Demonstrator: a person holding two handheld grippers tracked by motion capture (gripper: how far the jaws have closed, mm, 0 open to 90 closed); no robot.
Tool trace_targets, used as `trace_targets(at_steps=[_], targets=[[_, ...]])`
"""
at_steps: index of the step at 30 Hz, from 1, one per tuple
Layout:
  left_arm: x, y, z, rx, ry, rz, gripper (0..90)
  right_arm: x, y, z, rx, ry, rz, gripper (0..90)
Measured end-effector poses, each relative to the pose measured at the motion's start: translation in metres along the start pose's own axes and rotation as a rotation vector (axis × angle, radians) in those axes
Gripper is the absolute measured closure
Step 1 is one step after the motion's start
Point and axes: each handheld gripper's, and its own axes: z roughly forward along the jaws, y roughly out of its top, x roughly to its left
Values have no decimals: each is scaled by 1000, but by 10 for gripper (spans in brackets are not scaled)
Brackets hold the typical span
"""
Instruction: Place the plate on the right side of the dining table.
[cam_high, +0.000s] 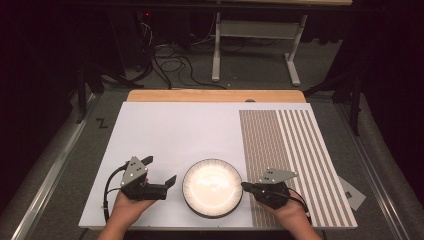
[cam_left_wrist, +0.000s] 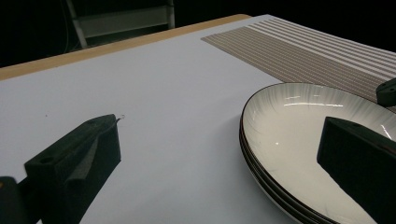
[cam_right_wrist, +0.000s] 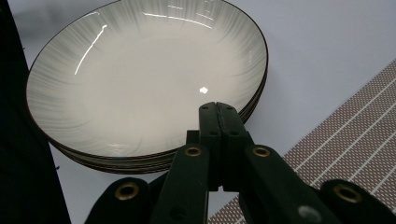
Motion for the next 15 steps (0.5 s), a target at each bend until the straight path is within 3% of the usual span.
trace_targets(at_steps=[15], targets=[[-1, 0, 0, 0, 1, 3, 3, 1, 1, 2, 7, -4, 4, 900]])
